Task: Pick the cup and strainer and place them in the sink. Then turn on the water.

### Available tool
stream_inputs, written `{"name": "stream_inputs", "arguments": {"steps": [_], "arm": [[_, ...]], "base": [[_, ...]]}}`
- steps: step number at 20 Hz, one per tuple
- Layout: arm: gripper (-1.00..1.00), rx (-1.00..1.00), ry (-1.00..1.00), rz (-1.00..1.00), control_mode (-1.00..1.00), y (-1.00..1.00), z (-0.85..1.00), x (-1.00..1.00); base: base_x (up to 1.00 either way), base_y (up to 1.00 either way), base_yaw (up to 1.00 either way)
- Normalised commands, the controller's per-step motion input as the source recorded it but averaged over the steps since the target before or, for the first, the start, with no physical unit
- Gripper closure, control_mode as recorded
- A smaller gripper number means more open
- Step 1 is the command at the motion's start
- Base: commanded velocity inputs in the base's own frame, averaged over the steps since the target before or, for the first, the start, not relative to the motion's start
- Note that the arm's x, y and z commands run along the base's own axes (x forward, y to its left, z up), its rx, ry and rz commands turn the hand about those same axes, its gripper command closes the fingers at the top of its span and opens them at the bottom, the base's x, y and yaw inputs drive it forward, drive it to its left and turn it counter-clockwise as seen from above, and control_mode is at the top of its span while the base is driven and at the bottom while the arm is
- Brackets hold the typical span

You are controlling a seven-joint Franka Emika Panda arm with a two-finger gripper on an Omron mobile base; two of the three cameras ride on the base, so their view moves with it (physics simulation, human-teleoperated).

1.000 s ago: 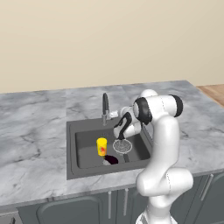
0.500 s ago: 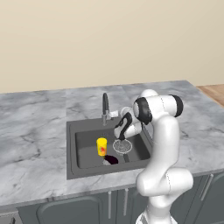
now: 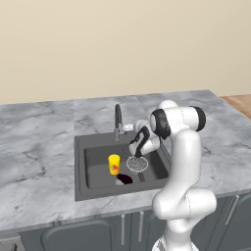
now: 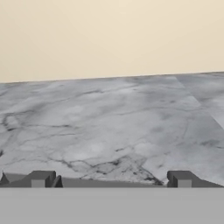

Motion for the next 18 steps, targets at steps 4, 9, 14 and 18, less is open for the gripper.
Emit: {"name": "stream_inputs", "arguments": {"steps": [4, 9, 14, 18], "arm": [[-1.00, 0.00, -0.04, 0.00, -1.00, -0.60, 0.00, 0.00], [-1.00, 0.00, -0.03, 0.00, -1.00, -0.63, 0.00, 0.00], [-1.00, 0.00, -0.01, 0.00, -1.00, -0.64, 0.00, 0.00], [-1.00, 0.00, 0.00, 0.00, -1.00, -0.64, 0.00, 0.00]], "base": [[0.00, 0.00, 0.00], [0.00, 0.00, 0.00], [0.00, 0.00, 0.00], [0.00, 0.00, 0.00]]}}
